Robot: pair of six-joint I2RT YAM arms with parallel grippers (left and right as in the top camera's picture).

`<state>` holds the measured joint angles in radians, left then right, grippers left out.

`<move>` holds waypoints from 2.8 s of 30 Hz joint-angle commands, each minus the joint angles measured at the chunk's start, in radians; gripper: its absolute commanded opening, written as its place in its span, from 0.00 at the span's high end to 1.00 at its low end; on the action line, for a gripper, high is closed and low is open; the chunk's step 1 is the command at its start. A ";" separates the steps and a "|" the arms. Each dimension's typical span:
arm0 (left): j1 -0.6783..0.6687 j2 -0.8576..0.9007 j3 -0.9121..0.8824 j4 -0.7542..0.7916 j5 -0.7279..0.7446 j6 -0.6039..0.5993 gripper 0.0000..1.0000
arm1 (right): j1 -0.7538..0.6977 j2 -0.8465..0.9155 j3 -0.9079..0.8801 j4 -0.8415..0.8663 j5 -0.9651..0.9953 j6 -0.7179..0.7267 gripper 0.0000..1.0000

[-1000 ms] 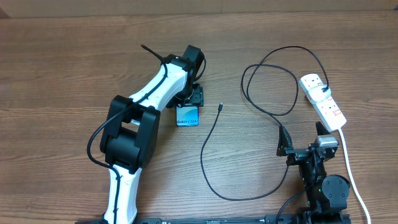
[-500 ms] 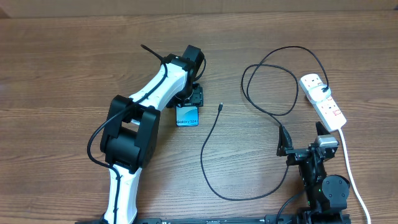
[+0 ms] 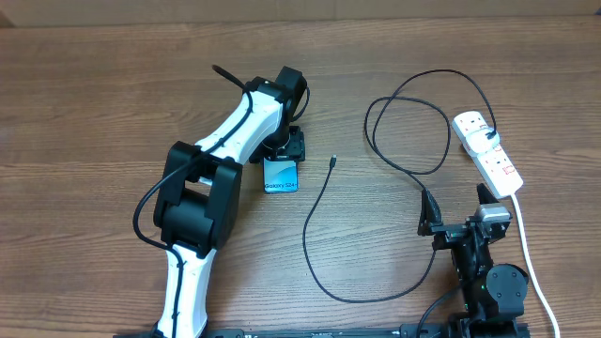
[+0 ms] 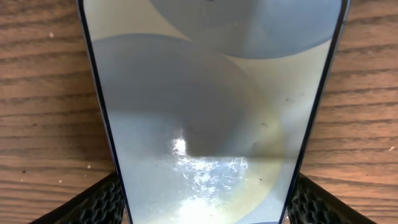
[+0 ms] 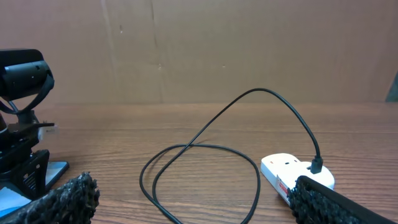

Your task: Plug charger to phone and switch on socket

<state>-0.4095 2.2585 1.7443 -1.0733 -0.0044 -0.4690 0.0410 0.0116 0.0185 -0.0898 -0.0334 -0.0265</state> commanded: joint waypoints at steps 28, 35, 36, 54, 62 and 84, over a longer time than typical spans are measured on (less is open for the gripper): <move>0.017 0.011 0.235 -0.162 0.191 -0.010 0.28 | 0.005 -0.009 -0.010 0.006 0.010 -0.005 0.00; 0.051 0.011 0.276 -0.183 0.452 -0.010 0.28 | 0.005 -0.009 -0.010 0.006 0.010 -0.005 0.00; 0.058 0.011 0.276 -0.183 0.489 -0.010 0.28 | 0.005 -0.009 -0.010 0.006 0.010 -0.005 0.00; 0.229 0.011 0.276 -0.183 1.309 -0.022 0.28 | 0.005 -0.009 -0.010 0.006 0.010 -0.005 0.00; 0.246 0.011 0.276 -0.179 1.393 -0.100 0.27 | 0.005 -0.009 -0.010 0.006 0.010 -0.005 0.00; 0.267 0.011 0.276 -0.168 1.577 -0.141 0.28 | 0.005 -0.009 -0.010 0.006 0.010 -0.005 0.00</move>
<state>-0.1543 2.2616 1.9896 -1.2419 1.4895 -0.6010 0.0410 0.0116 0.0185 -0.0898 -0.0334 -0.0269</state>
